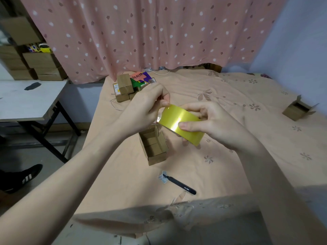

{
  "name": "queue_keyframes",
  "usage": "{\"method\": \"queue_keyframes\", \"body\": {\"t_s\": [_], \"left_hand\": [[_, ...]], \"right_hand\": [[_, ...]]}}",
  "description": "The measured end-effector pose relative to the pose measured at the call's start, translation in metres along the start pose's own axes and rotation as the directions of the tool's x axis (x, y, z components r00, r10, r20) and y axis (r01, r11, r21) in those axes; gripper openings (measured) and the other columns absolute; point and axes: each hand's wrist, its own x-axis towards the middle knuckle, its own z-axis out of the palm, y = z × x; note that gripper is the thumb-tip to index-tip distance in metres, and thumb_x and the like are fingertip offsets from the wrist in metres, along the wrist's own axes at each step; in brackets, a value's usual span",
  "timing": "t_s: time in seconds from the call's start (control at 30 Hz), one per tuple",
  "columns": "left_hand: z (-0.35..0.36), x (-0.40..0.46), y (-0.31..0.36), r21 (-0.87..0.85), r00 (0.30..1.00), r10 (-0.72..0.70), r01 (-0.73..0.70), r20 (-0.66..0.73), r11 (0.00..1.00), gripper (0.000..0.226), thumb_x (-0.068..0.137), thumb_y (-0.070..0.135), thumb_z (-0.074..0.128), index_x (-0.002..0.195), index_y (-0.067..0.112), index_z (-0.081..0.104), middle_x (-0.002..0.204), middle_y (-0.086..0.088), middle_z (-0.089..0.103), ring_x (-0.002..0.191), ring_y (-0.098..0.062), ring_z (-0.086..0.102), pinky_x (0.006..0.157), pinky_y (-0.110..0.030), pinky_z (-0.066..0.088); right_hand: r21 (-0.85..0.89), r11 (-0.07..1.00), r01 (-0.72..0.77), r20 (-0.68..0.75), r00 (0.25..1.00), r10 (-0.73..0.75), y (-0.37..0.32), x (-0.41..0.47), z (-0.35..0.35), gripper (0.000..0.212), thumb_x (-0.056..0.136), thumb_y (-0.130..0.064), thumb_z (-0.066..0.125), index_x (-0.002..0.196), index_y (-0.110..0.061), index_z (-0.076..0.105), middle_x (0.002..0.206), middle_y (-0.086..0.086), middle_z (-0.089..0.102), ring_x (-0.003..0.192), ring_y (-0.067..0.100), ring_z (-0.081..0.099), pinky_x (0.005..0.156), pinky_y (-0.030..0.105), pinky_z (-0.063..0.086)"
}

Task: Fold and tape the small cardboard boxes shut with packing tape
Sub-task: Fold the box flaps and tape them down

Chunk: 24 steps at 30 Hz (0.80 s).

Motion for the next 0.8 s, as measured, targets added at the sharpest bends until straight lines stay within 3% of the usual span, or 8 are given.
{"method": "queue_keyframes", "body": {"t_s": [0.17,0.3,0.37,0.43,0.53,0.6,0.73,0.8], "left_hand": [[0.0,-0.004,0.007,-0.066,0.995,0.018,-0.025,-0.099,0.998,0.009,0.081,-0.016,0.053,0.077,-0.008,0.056,0.075,-0.015,0.058,0.073,0.001,0.027,0.078,-0.001,0.027],[-0.001,-0.004,0.005,-0.081,0.995,0.06,-0.066,-0.081,0.994,0.015,0.077,-0.018,0.051,0.076,-0.004,0.054,0.073,0.012,0.043,0.076,0.007,0.032,0.078,0.0,0.027],[-0.001,-0.003,0.004,-0.082,0.998,0.054,-0.058,-0.042,0.995,0.024,0.072,-0.022,0.048,0.077,0.001,0.053,0.074,0.017,0.036,0.08,0.016,0.035,0.077,0.0,0.027],[-0.003,-0.001,0.001,-0.076,0.999,0.043,-0.042,0.014,0.996,0.035,0.07,-0.024,0.048,0.079,0.01,0.05,0.073,0.016,0.038,0.079,0.016,0.037,0.075,-0.001,0.027],[-0.009,0.004,-0.007,-0.12,0.985,0.04,-0.02,0.168,0.993,0.036,0.08,-0.017,0.049,0.08,0.019,0.044,0.07,0.016,0.039,0.073,0.009,0.042,0.068,-0.005,0.03],[-0.013,0.008,-0.01,-0.185,0.962,0.004,0.049,0.273,0.981,0.034,0.089,-0.007,0.048,0.079,0.026,0.044,0.07,0.015,0.041,0.068,0.002,0.042,0.063,-0.01,0.031],[-0.015,0.01,-0.012,-0.363,0.964,-0.107,0.193,0.243,0.912,0.012,0.097,0.008,0.049,0.098,0.018,0.057,0.082,0.005,0.053,0.075,-0.004,0.048,0.07,-0.021,0.039],[-0.014,0.009,-0.012,-0.442,0.966,-0.156,0.234,0.205,0.866,0.02,0.1,0.014,0.043,0.106,0.02,0.06,0.087,0.003,0.059,0.08,0.0,0.053,0.076,-0.021,0.044]], "right_hand": [[0.15,0.989,0.002,-0.001,1.0,-0.002,0.002,-0.001,0.001,0.03,0.075,-0.018,0.067,0.105,-0.016,0.07,0.077,0.005,0.072,0.059,0.019,0.067,0.054,0.051,0.037],[0.229,0.973,0.021,0.027,0.999,-0.028,0.003,-0.002,-0.003,0.027,0.075,-0.011,0.066,0.101,-0.015,0.072,0.079,0.007,0.072,0.059,0.021,0.067,0.06,0.053,0.045],[0.212,0.977,0.031,0.019,0.999,-0.036,0.002,-0.002,-0.003,0.027,0.075,-0.012,0.066,0.1,-0.017,0.074,0.081,0.008,0.073,0.063,0.03,0.066,0.062,0.049,0.049],[0.136,0.99,0.035,-0.002,0.999,-0.035,0.0,0.0,-0.003,0.025,0.074,-0.016,0.069,0.098,-0.021,0.074,0.086,0.013,0.072,0.071,0.046,0.062,0.064,0.059,0.045],[0.071,0.996,0.049,-0.007,0.999,-0.049,-0.003,0.003,-0.001,0.024,0.08,-0.008,0.071,0.101,-0.019,0.072,0.082,0.005,0.072,0.068,0.028,0.067,0.055,0.032,0.052],[0.013,0.999,0.042,-0.009,0.999,-0.042,-0.006,0.003,-0.001,0.025,0.084,-0.004,0.067,0.107,-0.015,0.07,0.081,0.005,0.071,0.066,0.025,0.068,0.049,0.029,0.05],[0.011,0.995,0.1,-0.034,0.994,-0.1,-0.01,0.002,-0.004,0.025,0.085,0.001,0.064,0.105,-0.014,0.069,0.078,-0.004,0.071,0.066,0.013,0.067,0.054,0.019,0.05],[0.0,0.993,0.115,-0.035,0.993,-0.115,-0.011,0.001,-0.005,0.026,0.084,0.001,0.065,0.104,-0.015,0.069,0.081,-0.006,0.072,0.07,0.009,0.067,0.058,0.016,0.05]]}}
